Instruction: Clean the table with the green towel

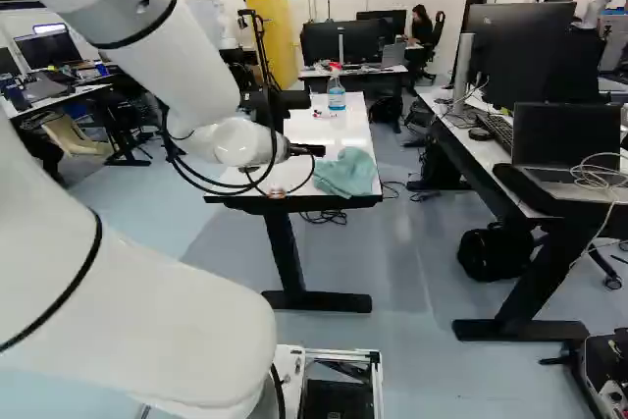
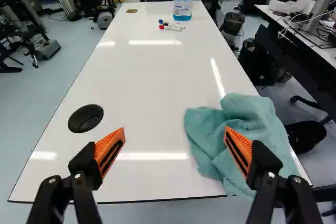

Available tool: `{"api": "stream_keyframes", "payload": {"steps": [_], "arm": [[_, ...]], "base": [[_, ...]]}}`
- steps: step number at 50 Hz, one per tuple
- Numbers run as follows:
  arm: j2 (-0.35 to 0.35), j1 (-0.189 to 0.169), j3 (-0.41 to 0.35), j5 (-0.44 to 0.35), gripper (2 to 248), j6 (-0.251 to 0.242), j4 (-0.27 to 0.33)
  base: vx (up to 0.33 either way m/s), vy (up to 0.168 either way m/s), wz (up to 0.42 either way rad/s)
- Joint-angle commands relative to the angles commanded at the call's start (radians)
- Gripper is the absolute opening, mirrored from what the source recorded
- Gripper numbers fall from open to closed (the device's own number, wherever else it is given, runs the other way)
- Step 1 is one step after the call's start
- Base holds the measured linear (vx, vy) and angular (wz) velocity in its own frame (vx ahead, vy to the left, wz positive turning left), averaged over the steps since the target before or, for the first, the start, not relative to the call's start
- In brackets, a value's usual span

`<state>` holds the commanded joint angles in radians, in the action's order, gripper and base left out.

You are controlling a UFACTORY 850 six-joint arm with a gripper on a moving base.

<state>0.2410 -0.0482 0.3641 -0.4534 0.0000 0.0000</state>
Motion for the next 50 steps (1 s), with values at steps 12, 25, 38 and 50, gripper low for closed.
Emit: {"api": "stream_keyframes", "payload": {"steps": [12, 25, 38, 50], "arm": [[0.010, 0.013, -0.072, -0.110, 247, 0.000, 0.000], [0.019, 0.024, -0.138, -0.208, 247, 0.000, 0.000], [0.026, 0.033, -0.190, -0.288, 247, 0.000, 0.000], [0.032, 0.040, -0.228, -0.346, 247, 0.000, 0.000]], "base": [[0.000, 0.000, 0.000], [0.000, 0.000, 0.000], [0.000, 0.000, 0.000], [0.000, 0.000, 0.000]]}}
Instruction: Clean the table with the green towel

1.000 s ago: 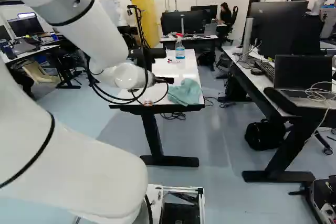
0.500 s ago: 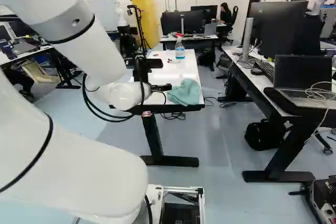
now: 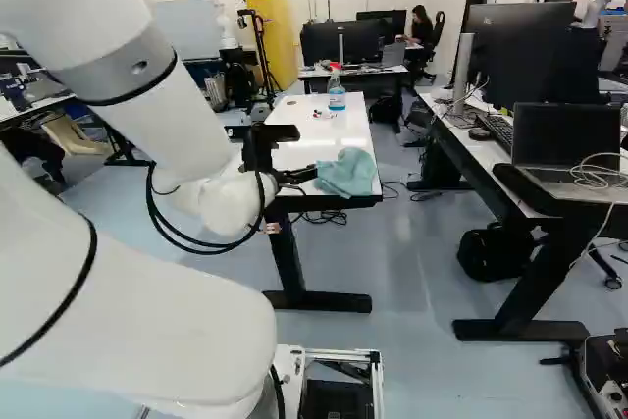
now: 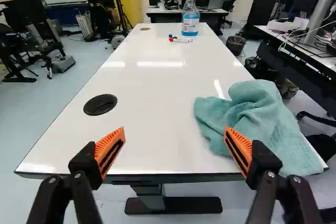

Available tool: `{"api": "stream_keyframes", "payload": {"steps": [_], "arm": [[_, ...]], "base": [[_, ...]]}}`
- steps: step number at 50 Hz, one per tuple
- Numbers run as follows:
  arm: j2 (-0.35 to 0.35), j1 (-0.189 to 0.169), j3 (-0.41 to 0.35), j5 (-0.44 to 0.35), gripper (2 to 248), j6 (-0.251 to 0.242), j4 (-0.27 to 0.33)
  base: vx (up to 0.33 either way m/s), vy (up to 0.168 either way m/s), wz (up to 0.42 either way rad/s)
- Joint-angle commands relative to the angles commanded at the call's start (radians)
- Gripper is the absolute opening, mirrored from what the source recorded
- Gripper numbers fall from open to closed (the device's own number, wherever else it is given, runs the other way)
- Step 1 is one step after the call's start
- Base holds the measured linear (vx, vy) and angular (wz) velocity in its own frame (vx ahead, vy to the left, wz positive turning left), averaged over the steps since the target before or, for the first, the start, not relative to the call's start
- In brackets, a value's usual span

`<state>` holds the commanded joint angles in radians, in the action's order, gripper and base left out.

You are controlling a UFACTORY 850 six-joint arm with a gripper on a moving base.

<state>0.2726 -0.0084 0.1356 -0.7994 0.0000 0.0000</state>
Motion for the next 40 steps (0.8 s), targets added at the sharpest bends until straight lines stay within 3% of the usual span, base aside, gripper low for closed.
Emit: {"api": "stream_keyframes", "payload": {"steps": [40], "arm": [[0.007, 0.008, -0.048, -0.073, 247, 0.000, 0.000]], "base": [[0.000, 0.000, 0.000]]}}
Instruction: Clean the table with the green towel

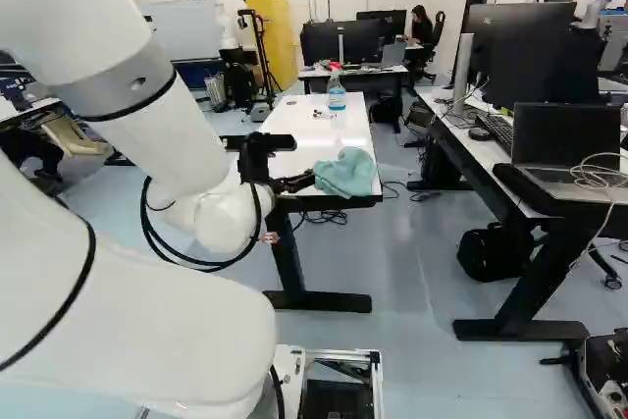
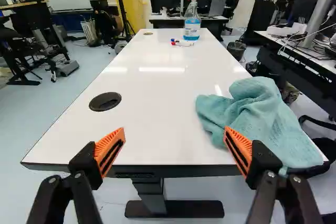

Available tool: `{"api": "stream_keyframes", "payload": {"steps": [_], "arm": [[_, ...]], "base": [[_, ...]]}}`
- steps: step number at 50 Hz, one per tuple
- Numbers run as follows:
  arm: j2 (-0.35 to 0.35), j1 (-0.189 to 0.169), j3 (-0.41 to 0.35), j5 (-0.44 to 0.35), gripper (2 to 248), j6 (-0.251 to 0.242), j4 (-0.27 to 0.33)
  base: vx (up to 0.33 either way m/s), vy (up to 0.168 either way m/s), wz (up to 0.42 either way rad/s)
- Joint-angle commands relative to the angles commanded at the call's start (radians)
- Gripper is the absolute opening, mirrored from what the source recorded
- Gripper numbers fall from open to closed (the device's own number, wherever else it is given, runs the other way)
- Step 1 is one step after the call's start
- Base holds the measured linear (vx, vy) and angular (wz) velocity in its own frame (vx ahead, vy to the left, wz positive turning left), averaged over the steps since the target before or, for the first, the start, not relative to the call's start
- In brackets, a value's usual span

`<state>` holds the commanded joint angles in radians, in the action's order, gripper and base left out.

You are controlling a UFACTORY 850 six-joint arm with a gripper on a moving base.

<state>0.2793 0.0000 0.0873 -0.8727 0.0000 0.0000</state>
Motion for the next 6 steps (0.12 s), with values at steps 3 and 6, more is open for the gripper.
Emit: {"api": "stream_keyframes", "payload": {"steps": [3, 6], "arm": [[0.000, 0.000, 0.000, 0.000, 247, 0.000, 0.000], [0.000, 0.000, 0.000, 0.000, 247, 0.000, 0.000]], "base": [[0.000, 0.000, 0.000], [0.000, 0.000, 0.000]]}}
